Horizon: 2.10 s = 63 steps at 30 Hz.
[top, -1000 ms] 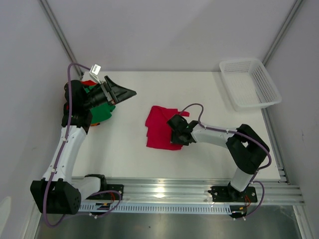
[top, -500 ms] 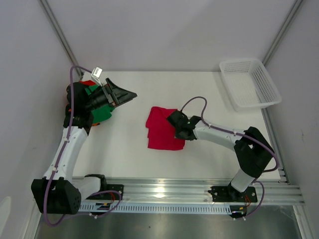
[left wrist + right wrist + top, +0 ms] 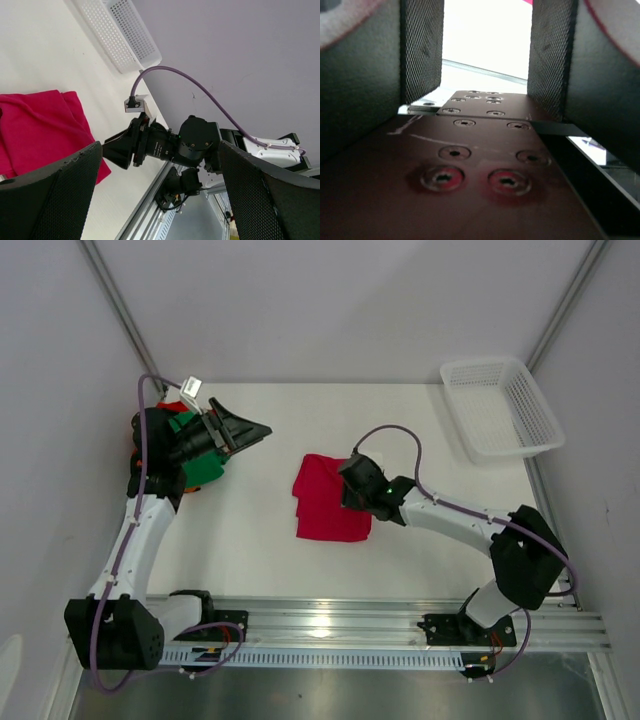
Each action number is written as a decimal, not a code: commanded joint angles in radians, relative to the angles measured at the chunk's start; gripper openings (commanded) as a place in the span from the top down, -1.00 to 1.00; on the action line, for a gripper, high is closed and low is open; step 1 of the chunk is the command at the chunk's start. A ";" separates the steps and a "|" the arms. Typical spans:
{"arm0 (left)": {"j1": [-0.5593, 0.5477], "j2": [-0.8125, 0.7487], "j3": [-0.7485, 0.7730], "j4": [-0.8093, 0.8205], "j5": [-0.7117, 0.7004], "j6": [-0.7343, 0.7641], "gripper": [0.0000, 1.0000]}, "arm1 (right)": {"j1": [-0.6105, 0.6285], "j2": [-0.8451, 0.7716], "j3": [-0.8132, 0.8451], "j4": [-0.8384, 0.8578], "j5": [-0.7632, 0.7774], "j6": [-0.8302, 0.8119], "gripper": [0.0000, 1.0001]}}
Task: Fold and stack the t-shirts
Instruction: Put the neatly folded tshirt into the corner of the board with the left arm
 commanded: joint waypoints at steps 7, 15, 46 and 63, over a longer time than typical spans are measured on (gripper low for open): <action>0.020 0.000 0.015 0.027 0.019 -0.002 -0.99 | 0.008 0.123 -0.026 0.106 -0.109 0.011 0.00; 0.024 0.023 0.049 -0.135 0.019 0.083 -0.99 | 0.009 0.223 0.015 0.046 -0.146 0.041 0.01; 0.003 0.655 -0.416 0.909 0.157 -0.414 -0.99 | 0.006 -0.149 -0.231 0.233 -0.266 0.121 -0.38; -0.080 0.641 0.047 -0.216 -0.102 0.321 -0.99 | -0.072 -0.341 -0.330 0.203 -0.234 0.143 -0.38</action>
